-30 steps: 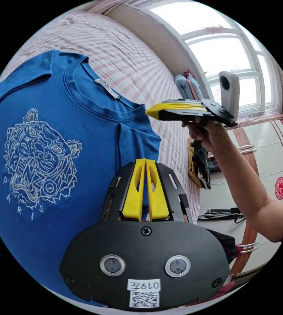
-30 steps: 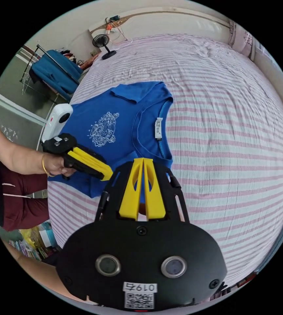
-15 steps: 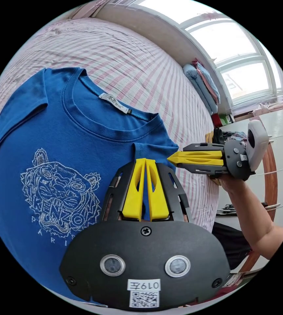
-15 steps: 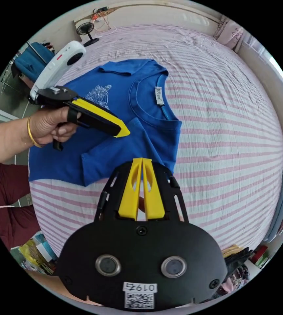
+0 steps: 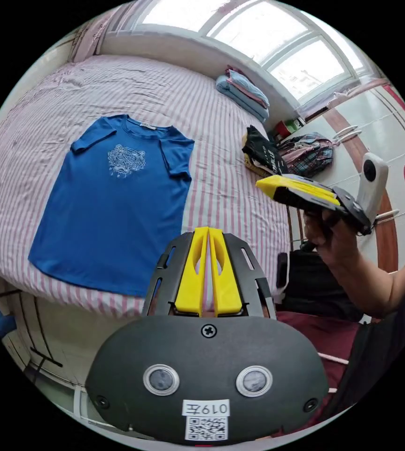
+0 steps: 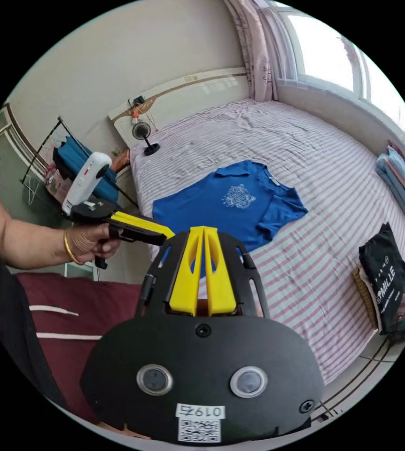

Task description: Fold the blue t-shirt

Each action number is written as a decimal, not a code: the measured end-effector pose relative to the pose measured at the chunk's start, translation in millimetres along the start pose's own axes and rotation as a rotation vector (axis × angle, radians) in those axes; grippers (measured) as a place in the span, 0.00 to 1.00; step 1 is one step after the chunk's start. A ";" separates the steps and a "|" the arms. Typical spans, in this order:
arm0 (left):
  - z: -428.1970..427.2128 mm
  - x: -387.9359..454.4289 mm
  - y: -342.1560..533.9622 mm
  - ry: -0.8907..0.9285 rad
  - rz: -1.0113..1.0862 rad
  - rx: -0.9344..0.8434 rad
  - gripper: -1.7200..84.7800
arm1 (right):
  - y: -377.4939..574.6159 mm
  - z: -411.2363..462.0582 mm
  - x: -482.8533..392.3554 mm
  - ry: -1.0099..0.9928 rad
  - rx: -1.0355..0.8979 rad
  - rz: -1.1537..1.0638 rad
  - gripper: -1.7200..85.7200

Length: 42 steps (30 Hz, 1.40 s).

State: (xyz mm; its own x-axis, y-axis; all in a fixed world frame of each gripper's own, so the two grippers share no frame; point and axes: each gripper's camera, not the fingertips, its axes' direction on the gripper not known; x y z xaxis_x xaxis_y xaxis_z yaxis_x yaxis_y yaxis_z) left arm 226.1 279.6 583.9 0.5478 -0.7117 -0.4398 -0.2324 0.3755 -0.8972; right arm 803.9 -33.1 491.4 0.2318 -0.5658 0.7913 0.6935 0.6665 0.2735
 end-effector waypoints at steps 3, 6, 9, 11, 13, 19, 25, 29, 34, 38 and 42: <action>-36.9 6.6 7.4 -0.101 0.002 0.014 0.03 | 10.9 -18.9 -63.1 0.192 0.059 -0.055 0.01; -59.6 -0.3 3.1 -0.078 0.126 0.005 0.03 | 8.4 -24.7 -91.1 0.112 0.108 0.044 0.01; -79.1 -19.2 -1.8 -0.088 0.252 -0.010 0.03 | 2.2 -17.7 -114.8 0.055 0.148 0.157 0.01; -85.5 -41.3 -4.9 -0.037 0.281 -0.051 0.03 | -12.0 4.1 -141.2 0.107 0.131 0.203 0.01; -91.5 -69.2 -7.3 0.023 0.313 -0.083 0.03 | -27.4 28.5 -156.8 0.103 0.124 0.273 0.01; -112.3 -187.8 -30.4 0.031 0.525 -0.220 0.03 | -92.9 117.2 -209.4 0.389 0.170 0.566 0.01; -116.5 -288.5 -65.5 -0.077 0.642 -0.209 0.03 | -163.7 214.5 -226.6 0.744 0.108 0.720 0.01; -91.5 -334.2 -81.2 -0.131 0.633 -0.140 0.03 | -198.2 289.9 -202.3 0.812 0.027 0.746 0.02; -48.8 -354.9 -99.6 -0.046 0.724 -0.063 0.03 | -233.5 364.5 -168.2 0.872 -0.026 0.678 0.07; -21.4 -353.2 -118.1 -0.014 0.797 -0.082 0.03 | -268.0 408.4 -149.7 0.925 -0.089 0.615 0.08; -11.0 -350.5 -139.0 0.015 0.809 -0.090 0.03 | -298.8 435.3 -133.8 0.928 -0.127 0.596 0.08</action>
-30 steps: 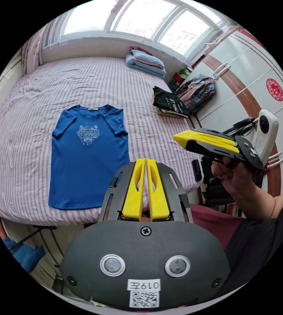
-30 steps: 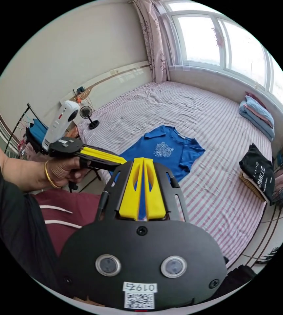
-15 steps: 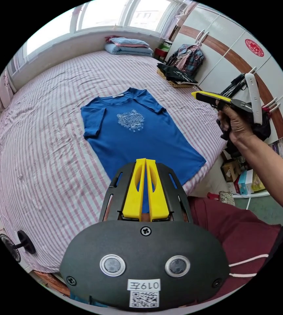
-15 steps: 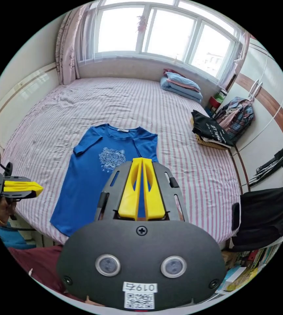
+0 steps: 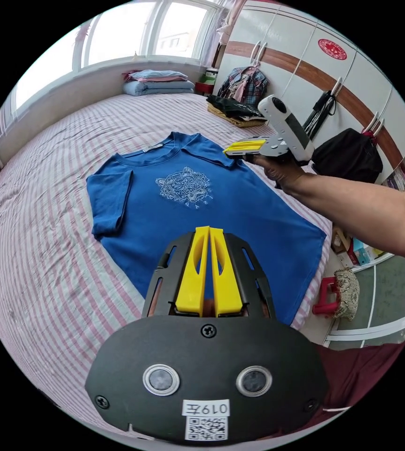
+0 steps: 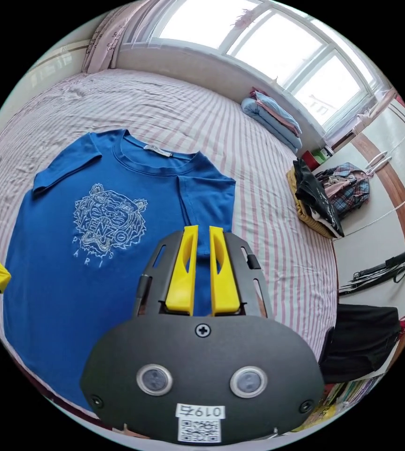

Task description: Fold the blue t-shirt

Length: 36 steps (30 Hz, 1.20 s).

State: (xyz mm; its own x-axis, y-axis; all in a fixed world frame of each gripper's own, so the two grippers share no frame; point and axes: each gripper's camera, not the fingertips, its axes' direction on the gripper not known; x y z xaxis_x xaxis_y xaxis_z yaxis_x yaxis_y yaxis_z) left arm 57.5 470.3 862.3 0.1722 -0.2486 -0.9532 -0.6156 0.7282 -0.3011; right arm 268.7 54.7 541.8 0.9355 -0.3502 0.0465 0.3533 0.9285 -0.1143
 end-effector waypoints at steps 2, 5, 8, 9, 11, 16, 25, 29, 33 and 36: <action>1.9 -8.7 -8.4 0.029 -0.016 -0.002 0.03 | -19.0 9.2 -18.2 0.006 -0.024 -0.032 0.08; 3.0 -23.2 -24.1 0.044 -0.037 0.008 0.03 | -40.4 11.9 -39.0 0.032 -0.036 -0.077 0.08; 5.2 -36.3 -41.9 0.063 -0.048 0.013 0.03 | -58.7 12.5 -55.5 0.036 -0.041 -0.108 0.08; 5.8 -40.4 -49.6 0.064 -0.048 0.019 0.03 | -62.3 12.4 -58.5 0.037 -0.042 -0.113 0.08; 7.0 -45.2 -61.4 0.062 -0.044 0.023 0.03 | -76.4 12.8 -71.1 0.049 -0.048 -0.137 0.08; 13.6 -57.7 -93.3 0.040 -0.052 0.023 0.03 | -103.3 24.1 -92.3 0.069 -0.094 -0.169 0.05; 17.7 -72.9 -153.2 0.047 -0.085 0.024 0.03 | -140.9 28.4 -122.2 0.071 -0.070 -0.213 0.01; 21.9 -76.8 -187.4 0.054 -0.085 0.013 0.03 | -148.6 49.4 -134.8 0.112 -0.095 -0.233 0.02; 28.9 -84.8 -244.5 0.080 -0.108 0.057 0.03 | -156.2 60.7 -131.0 0.095 -0.087 -0.216 0.02; 46.6 -90.2 -313.5 0.133 -0.087 0.096 0.03 | -159.2 71.0 -123.9 0.071 -0.077 -0.191 0.02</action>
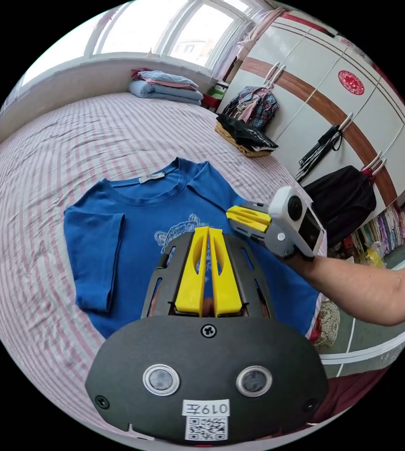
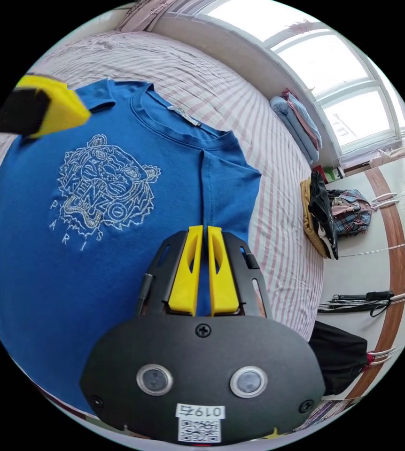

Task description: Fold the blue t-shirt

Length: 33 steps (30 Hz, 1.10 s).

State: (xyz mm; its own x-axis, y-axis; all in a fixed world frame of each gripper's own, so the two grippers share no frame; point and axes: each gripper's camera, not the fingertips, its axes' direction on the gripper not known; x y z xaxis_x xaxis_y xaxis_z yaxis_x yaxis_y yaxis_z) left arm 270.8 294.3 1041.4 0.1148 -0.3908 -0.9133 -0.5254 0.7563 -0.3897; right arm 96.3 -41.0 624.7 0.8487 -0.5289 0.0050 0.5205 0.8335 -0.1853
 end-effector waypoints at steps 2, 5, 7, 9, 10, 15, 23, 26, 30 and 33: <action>22.1 1.9 -46.0 0.035 0.047 -0.001 0.03 | -0.3 9.1 7.3 -0.029 0.000 0.018 0.03; 69.6 7.8 -115.4 0.058 0.126 -0.106 0.03 | 3.1 21.2 18.8 -0.080 0.018 0.048 0.03; 91.7 13.3 -146.0 0.000 0.181 -0.160 0.03 | 7.1 25.5 27.4 -0.094 0.044 0.064 0.03; 107.6 18.1 -176.4 -0.041 0.240 -0.197 0.03 | 14.2 27.2 40.4 -0.105 0.092 0.100 0.02; 111.1 18.4 -182.9 -0.055 0.247 -0.214 0.03 | 19.3 31.0 50.3 -0.114 0.103 0.131 0.02; 125.1 19.9 -227.4 -0.099 0.295 -0.270 0.03 | 43.1 75.5 82.9 -0.159 0.034 0.239 0.01; 116.0 22.0 -303.0 -0.031 0.239 -0.221 0.03 | 87.7 114.7 136.9 -0.315 0.144 0.428 0.03; 104.0 20.4 -341.3 0.050 0.197 -0.123 0.03 | 107.6 142.3 176.5 -0.444 0.179 0.560 0.09; 132.3 26.6 -407.2 0.123 0.210 -0.220 0.03 | 121.7 184.3 201.3 -0.570 0.154 0.570 0.13; 146.4 32.0 -449.4 0.163 0.215 -0.250 0.03 | 130.5 205.7 209.3 -0.603 0.154 0.538 0.12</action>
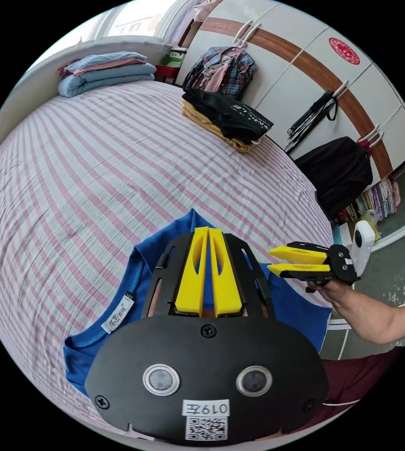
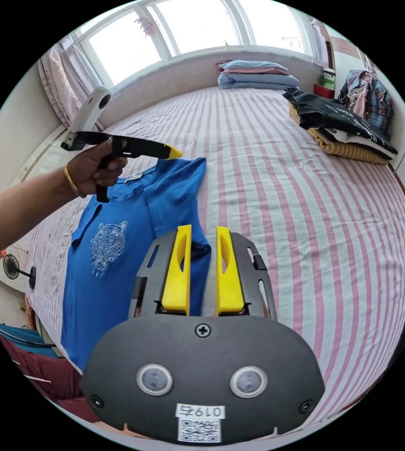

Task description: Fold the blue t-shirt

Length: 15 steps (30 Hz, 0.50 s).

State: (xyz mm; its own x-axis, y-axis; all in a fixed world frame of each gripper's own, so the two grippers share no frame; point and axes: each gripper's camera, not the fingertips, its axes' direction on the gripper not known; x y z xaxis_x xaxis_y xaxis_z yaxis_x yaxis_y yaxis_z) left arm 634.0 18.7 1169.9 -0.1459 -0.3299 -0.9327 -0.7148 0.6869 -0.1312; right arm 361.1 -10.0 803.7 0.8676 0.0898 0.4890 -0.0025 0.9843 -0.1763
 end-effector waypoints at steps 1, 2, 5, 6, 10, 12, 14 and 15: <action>2.4 -0.7 -8.0 0.023 0.005 -0.016 0.03 | 2.0 5.0 8.6 -0.012 -0.013 0.002 0.12; 7.7 -0.9 -22.2 0.037 0.016 -0.050 0.03 | 4.8 9.7 18.2 -0.035 -0.021 0.013 0.12; 19.1 0.2 -52.1 -0.031 0.045 -0.120 0.03 | 11.6 18.5 39.9 -0.089 -0.021 0.048 0.11; 20.7 -1.5 -61.9 -0.048 0.041 -0.126 0.03 | 12.4 20.0 43.5 -0.095 -0.022 0.051 0.11; 18.6 -10.0 -86.0 0.017 -0.007 -0.087 0.03 | 14.9 27.5 69.5 -0.149 -0.020 0.081 0.11; 22.7 -9.9 -99.6 -0.014 0.000 -0.117 0.03 | 14.5 29.3 76.3 -0.151 -0.026 0.071 0.10; 25.8 -7.9 -108.8 -0.026 0.014 -0.143 0.03 | 13.0 32.6 82.7 -0.150 -0.038 0.056 0.10; 25.5 -6.6 -114.4 -0.037 0.022 -0.141 0.03 | 12.5 33.7 84.1 -0.147 -0.044 0.052 0.09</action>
State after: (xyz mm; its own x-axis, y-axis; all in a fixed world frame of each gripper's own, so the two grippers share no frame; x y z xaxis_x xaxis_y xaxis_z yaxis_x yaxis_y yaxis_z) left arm 734.1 -41.2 1182.5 -0.1393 -0.2898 -0.9469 -0.8008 0.5954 -0.0644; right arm 417.3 15.0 871.5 0.7847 0.1647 0.5976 -0.0210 0.9706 -0.2399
